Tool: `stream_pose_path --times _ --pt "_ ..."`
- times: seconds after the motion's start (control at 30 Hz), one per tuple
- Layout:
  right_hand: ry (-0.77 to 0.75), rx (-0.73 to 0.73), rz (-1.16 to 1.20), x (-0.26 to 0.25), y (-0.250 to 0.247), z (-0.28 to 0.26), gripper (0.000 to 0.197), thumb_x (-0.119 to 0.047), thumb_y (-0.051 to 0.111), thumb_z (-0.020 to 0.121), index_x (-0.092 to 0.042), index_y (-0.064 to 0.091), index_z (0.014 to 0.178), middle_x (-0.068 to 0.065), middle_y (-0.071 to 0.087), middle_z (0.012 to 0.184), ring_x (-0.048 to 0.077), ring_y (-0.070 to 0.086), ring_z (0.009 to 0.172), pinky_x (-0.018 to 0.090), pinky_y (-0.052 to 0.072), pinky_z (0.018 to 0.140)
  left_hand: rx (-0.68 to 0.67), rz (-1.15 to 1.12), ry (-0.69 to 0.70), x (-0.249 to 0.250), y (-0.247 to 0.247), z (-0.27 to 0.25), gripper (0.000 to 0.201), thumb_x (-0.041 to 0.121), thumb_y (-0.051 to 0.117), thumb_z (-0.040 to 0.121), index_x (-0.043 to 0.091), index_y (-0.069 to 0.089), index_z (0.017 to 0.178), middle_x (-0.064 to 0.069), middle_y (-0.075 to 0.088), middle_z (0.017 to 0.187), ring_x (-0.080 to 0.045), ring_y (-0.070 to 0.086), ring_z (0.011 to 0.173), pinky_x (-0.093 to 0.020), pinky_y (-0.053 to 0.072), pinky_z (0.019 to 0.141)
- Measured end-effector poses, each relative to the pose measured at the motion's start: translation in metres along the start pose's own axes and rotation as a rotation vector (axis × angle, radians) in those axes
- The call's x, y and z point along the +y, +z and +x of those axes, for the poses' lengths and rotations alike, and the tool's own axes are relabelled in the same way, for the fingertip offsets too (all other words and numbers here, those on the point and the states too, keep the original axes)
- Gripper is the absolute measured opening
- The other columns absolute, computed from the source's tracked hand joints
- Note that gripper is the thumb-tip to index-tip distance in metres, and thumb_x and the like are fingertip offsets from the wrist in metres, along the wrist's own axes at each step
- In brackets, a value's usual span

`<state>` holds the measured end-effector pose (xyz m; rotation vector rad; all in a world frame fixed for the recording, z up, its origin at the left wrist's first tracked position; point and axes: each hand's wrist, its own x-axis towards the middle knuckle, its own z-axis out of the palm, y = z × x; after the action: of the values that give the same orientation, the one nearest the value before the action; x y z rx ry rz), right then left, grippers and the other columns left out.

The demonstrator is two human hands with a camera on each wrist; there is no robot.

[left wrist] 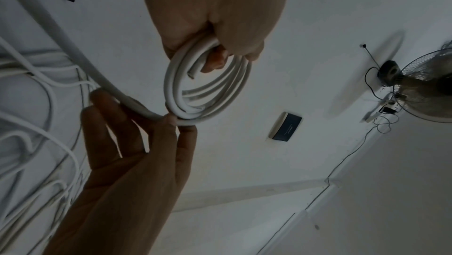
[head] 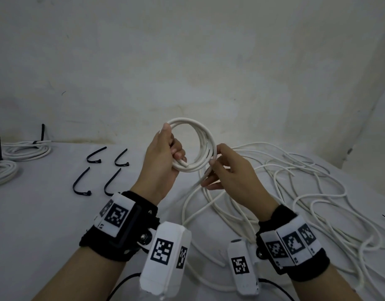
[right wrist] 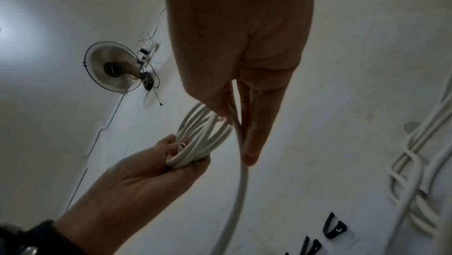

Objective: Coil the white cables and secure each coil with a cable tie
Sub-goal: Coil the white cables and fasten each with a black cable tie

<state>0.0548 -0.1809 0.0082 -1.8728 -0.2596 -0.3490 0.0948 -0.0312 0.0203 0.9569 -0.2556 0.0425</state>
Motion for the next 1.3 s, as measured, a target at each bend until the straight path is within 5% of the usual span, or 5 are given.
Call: stream_pose_path --times 0.3,0.67,0.8,0.9,1.3 --pt "-0.161 0.190 -0.383 0.010 -0.005 0.009 0.034 -0.020 0.059 0.093 0.002 0.063 0.067 0.012 0.059 0.058 0.018 0.062 0.049 0.029 0.051 0.052 0.027 0.033 -0.028 -0.008 0.002 -0.003 0.036 0.037 0.034 0.101 0.017 0.034 0.071 0.006 0.029 0.052 -0.007 0.030 0.044 -0.022 0.030 0.050" --pt "0.072 0.098 0.258 0.009 0.000 0.013 0.047 -0.045 0.041 0.098 -0.001 0.058 0.095 0.004 0.039 0.051 0.014 0.041 0.038 0.021 0.033 0.038 -0.064 0.019 -0.067 -0.011 0.004 -0.006 0.038 0.038 0.033 0.101 0.017 0.032 0.070 0.007 0.027 0.049 -0.007 0.028 0.043 -0.021 0.032 0.051" --pt "0.016 0.193 0.095 0.019 0.014 0.014 0.059 -0.051 0.030 0.097 -0.005 0.066 0.092 0.006 0.050 0.061 0.012 0.049 0.052 0.021 0.041 0.051 -0.060 0.005 -0.115 -0.018 0.005 -0.009 0.038 0.039 0.032 0.102 0.017 0.031 0.070 0.006 0.027 0.050 -0.008 0.028 0.044 -0.022 0.030 0.052" --pt "0.115 0.177 0.447 0.018 0.026 0.018 0.045 -0.039 0.031 0.103 -0.006 0.061 0.097 0.004 0.059 0.075 0.012 0.060 0.066 0.025 0.051 0.064 -0.051 0.004 -0.132 -0.023 0.005 -0.010 0.038 0.038 0.032 0.102 0.016 0.031 0.070 0.005 0.027 0.051 -0.008 0.028 0.044 -0.023 0.028 0.055" --pt "0.205 0.365 0.849 0.025 0.018 0.021 0.043 -0.043 0.046 0.097 -0.016 0.036 0.066 -0.005 0.021 0.047 0.008 0.019 0.037 0.018 0.021 0.036 -0.247 0.446 -0.243 -0.024 0.007 -0.017 0.033 0.042 0.041 0.096 0.013 0.050 0.084 -0.002 0.059 0.080 -0.014 0.060 0.076 -0.031 0.051 0.079"
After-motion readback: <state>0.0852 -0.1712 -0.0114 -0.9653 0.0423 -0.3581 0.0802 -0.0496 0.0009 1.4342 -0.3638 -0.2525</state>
